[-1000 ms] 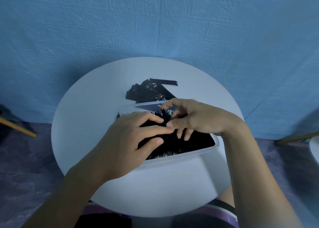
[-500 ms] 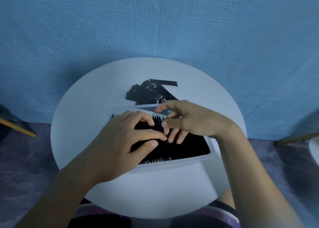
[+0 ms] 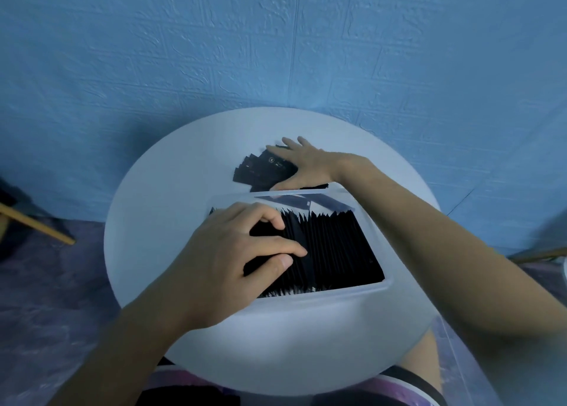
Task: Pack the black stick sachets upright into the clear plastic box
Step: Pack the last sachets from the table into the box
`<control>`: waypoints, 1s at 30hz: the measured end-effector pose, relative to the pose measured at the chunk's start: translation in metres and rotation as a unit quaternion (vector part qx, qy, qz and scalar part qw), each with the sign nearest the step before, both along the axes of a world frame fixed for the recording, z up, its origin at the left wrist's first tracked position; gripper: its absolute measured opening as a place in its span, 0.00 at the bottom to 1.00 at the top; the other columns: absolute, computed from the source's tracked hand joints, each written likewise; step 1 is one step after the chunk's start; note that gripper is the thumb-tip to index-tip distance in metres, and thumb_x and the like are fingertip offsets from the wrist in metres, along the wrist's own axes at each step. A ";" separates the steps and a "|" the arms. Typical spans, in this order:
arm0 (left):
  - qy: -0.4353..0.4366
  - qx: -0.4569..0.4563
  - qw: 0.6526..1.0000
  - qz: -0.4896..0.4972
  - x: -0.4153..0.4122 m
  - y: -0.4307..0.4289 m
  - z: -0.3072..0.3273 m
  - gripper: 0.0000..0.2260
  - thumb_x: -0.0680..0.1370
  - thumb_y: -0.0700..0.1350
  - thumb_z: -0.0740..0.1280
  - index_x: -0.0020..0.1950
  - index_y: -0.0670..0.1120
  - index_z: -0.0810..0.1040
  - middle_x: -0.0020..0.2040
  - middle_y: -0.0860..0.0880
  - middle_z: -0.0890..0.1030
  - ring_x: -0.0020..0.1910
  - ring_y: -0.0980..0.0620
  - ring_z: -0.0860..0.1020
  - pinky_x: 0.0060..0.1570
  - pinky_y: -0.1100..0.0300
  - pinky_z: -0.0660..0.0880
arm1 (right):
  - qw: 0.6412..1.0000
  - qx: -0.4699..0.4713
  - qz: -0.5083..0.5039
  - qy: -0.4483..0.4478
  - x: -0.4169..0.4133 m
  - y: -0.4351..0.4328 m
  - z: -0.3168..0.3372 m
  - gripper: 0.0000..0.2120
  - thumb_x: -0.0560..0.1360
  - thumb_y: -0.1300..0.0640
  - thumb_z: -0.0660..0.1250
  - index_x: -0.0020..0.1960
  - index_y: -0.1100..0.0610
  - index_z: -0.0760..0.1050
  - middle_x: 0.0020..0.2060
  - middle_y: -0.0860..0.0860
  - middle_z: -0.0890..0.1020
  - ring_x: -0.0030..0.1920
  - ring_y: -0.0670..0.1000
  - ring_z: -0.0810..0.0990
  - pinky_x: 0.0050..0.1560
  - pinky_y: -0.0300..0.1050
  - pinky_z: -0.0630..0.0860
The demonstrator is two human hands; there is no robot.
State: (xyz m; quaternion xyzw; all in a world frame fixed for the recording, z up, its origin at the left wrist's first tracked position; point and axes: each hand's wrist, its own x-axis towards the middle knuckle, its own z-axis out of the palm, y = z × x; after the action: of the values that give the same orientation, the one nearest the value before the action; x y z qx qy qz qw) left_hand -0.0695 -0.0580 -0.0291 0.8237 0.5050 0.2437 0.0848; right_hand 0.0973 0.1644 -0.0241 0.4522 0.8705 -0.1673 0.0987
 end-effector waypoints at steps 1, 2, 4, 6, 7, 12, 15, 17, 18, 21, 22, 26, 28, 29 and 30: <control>-0.001 0.000 1.000 0.000 0.000 -0.001 0.000 0.13 0.81 0.58 0.58 0.59 0.68 0.80 0.59 0.63 0.72 0.60 0.63 0.69 0.58 0.62 0.64 | 1.000 -0.008 0.006 -0.013 -0.001 0.002 -0.004 0.52 0.65 0.22 0.65 0.79 0.34 0.40 0.82 0.45 0.40 0.81 0.54 0.35 0.76 0.71 0.46; -0.003 -0.001 1.000 0.000 0.000 -0.001 0.000 0.13 0.81 0.58 0.58 0.59 0.68 0.80 0.59 0.63 0.72 0.60 0.62 0.70 0.57 0.61 0.65 | 0.999 -0.018 0.015 -0.024 -0.001 0.002 -0.005 0.52 0.66 0.23 0.65 0.79 0.34 0.39 0.81 0.45 0.39 0.81 0.53 0.35 0.76 0.71 0.46; -0.002 0.001 1.000 0.002 0.000 -0.001 0.001 0.13 0.81 0.58 0.59 0.59 0.68 0.80 0.59 0.63 0.72 0.60 0.62 0.70 0.57 0.60 0.66 | 0.998 -0.033 0.034 -0.052 0.001 0.002 -0.007 0.51 0.68 0.25 0.67 0.79 0.34 0.39 0.81 0.46 0.38 0.81 0.52 0.35 0.76 0.71 0.45; -0.001 0.003 1.000 0.004 0.001 -0.001 0.000 0.13 0.81 0.58 0.58 0.59 0.68 0.80 0.59 0.63 0.72 0.60 0.61 0.71 0.57 0.58 0.67 | 0.996 -0.042 0.041 -0.070 0.006 0.002 -0.009 0.49 0.70 0.26 0.65 0.79 0.35 0.39 0.81 0.46 0.38 0.81 0.52 0.36 0.77 0.70 0.46; -0.002 0.003 1.000 0.004 0.001 -0.001 0.000 0.13 0.81 0.58 0.58 0.59 0.68 0.80 0.59 0.63 0.72 0.60 0.61 0.71 0.57 0.58 0.67 | 0.996 -0.045 0.036 -0.072 0.009 0.004 -0.010 0.48 0.71 0.27 0.64 0.80 0.35 0.39 0.81 0.46 0.38 0.81 0.52 0.37 0.77 0.69 0.46; -0.001 0.002 1.000 0.006 0.001 -0.001 -0.001 0.13 0.81 0.58 0.58 0.59 0.68 0.80 0.59 0.64 0.72 0.60 0.61 0.71 0.57 0.58 0.67 | 0.999 -0.033 -0.014 -0.039 0.037 0.010 -0.015 0.38 0.79 0.35 0.60 0.81 0.38 0.43 0.82 0.48 0.41 0.81 0.54 0.40 0.78 0.66 0.46; 0.001 -0.002 1.000 0.006 0.000 -0.001 -0.001 0.13 0.81 0.58 0.58 0.59 0.68 0.80 0.59 0.64 0.72 0.59 0.61 0.71 0.57 0.61 0.65 | 0.998 -0.044 -0.052 -0.013 0.060 0.009 -0.015 0.36 0.80 0.37 0.60 0.81 0.38 0.45 0.82 0.49 0.43 0.81 0.52 0.41 0.79 0.63 0.46; 0.000 0.001 1.000 0.006 0.000 -0.001 -0.001 0.13 0.81 0.58 0.58 0.59 0.68 0.80 0.59 0.64 0.72 0.60 0.62 0.70 0.58 0.61 0.65 | 0.996 -0.051 -0.072 0.023 0.072 0.008 -0.014 0.36 0.80 0.39 0.63 0.81 0.38 0.48 0.82 0.48 0.47 0.81 0.51 0.45 0.79 0.58 0.47; 0.000 0.002 1.000 0.006 0.000 0.000 -0.002 0.13 0.81 0.58 0.59 0.59 0.68 0.80 0.59 0.64 0.72 0.60 0.62 0.70 0.57 0.60 0.65 | 0.994 -0.052 -0.078 0.054 0.076 0.006 -0.012 0.36 0.79 0.41 0.66 0.81 0.38 0.50 0.82 0.48 0.50 0.81 0.51 0.49 0.79 0.54 0.50; 0.000 0.004 1.000 0.008 0.000 0.001 -0.002 0.13 0.81 0.58 0.58 0.59 0.69 0.80 0.59 0.65 0.72 0.60 0.62 0.71 0.57 0.59 0.65 | 0.971 -0.053 -0.124 0.196 0.089 -0.003 -0.006 0.37 0.75 0.47 0.73 0.79 0.40 0.60 0.77 0.43 0.64 0.77 0.47 0.61 0.72 0.41 0.57; 0.000 0.003 1.000 0.008 0.000 0.001 -0.002 0.13 0.81 0.58 0.58 0.59 0.69 0.80 0.59 0.64 0.72 0.59 0.61 0.71 0.56 0.59 0.65 | 0.955 -0.058 -0.150 0.248 0.096 -0.007 -0.005 0.36 0.74 0.47 0.75 0.78 0.39 0.62 0.76 0.42 0.66 0.76 0.46 0.63 0.72 0.42 0.58; -0.001 0.006 1.000 0.006 0.001 0.002 -0.002 0.13 0.81 0.58 0.58 0.58 0.68 0.81 0.59 0.64 0.72 0.59 0.59 0.72 0.56 0.58 0.66 | 0.920 -0.017 -0.237 0.312 0.124 -0.019 -0.020 0.29 0.73 0.45 0.75 0.72 0.40 0.71 0.68 0.42 0.74 0.68 0.46 0.73 0.70 0.50 0.69; -0.006 0.006 1.000 0.006 0.002 0.004 -0.002 0.13 0.81 0.59 0.58 0.58 0.68 0.81 0.59 0.64 0.72 0.59 0.60 0.72 0.56 0.57 0.67 | 0.926 0.013 -0.258 0.274 0.130 -0.020 -0.029 0.27 0.74 0.45 0.74 0.71 0.44 0.73 0.64 0.43 0.77 0.63 0.47 0.76 0.65 0.47 0.72; -0.007 0.004 1.000 0.005 0.003 0.005 -0.002 0.13 0.81 0.59 0.58 0.59 0.68 0.80 0.59 0.64 0.72 0.59 0.60 0.71 0.56 0.57 0.67 | 0.927 0.024 -0.264 0.263 0.130 -0.020 -0.033 0.25 0.75 0.45 0.73 0.71 0.46 0.74 0.62 0.44 0.78 0.61 0.48 0.77 0.63 0.46 0.72; -0.009 0.003 1.000 0.005 0.003 0.006 -0.002 0.13 0.81 0.59 0.58 0.58 0.69 0.80 0.59 0.64 0.72 0.59 0.60 0.71 0.56 0.56 0.67 | 0.926 0.032 -0.270 0.261 0.129 -0.019 -0.035 0.24 0.75 0.45 0.72 0.70 0.47 0.74 0.60 0.45 0.79 0.59 0.49 0.78 0.61 0.47 0.73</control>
State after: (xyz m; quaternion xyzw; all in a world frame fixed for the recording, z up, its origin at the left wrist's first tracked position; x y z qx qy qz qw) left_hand -0.0660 -0.0517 -0.0311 0.8191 0.5078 0.2527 0.0859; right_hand 0.2265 0.1451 -0.0588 0.6130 0.7157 -0.2715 -0.1958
